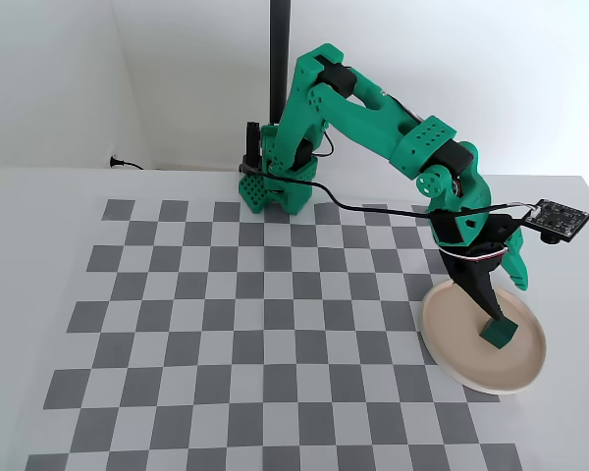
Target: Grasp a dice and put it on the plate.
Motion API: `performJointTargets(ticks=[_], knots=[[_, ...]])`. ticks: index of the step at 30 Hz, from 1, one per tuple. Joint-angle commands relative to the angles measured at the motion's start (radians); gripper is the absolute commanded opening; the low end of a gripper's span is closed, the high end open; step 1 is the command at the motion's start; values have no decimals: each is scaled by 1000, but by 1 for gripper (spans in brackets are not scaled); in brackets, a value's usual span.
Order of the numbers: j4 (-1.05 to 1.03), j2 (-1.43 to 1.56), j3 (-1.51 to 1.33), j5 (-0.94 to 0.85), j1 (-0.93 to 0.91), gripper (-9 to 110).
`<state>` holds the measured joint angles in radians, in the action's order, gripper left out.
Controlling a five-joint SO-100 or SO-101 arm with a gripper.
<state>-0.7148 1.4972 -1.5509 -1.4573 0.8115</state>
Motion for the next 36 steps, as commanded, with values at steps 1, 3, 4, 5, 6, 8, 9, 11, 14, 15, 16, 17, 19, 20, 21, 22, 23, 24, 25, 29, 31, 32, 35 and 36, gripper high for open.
performJointTargets(ticks=[1, 3, 4, 5, 6, 8, 9, 11, 14, 15, 16, 17, 19, 20, 21, 22, 23, 24, 25, 29, 31, 32, 35, 36], knots=[[-15, 178, 5, 21, -51, 20], [11, 224, -67, 18, -80, 20], [41, 252, -117, 17, -94, 20], [66, 279, -160, 15, -106, 19], [78, 305, -198, 14, -117, 19], [83, 354, -256, 25, -132, 17], [78, 382, -284, 32, -138, 15], [91, 443, -357, 49, -149, 12], [120, 548, -477, 83, -166, 9], [126, 583, -515, 94, -172, 9], [135, 618, -554, 100, -179, 9], [146, 650, -592, 106, -187, 8], [158, 706, -653, 115, -204, 8], [160, 729, -675, 123, -215, 7], [158, 749, -692, 129, -225, 5], [156, 765, -706, 135, -236, 3], [155, 782, -721, 141, -249, 0], [152, 796, -732, 150, -259, -3], [144, 810, -741, 161, -270, -4], [130, 873, -798, 212, -311, -4], [155, 914, -847, 238, -334, -4], [163, 933, -868, 252, -345, -4], [161, 989, -922, 310, -373, -4], [156, 1009, -939, 328, -379, -4]])
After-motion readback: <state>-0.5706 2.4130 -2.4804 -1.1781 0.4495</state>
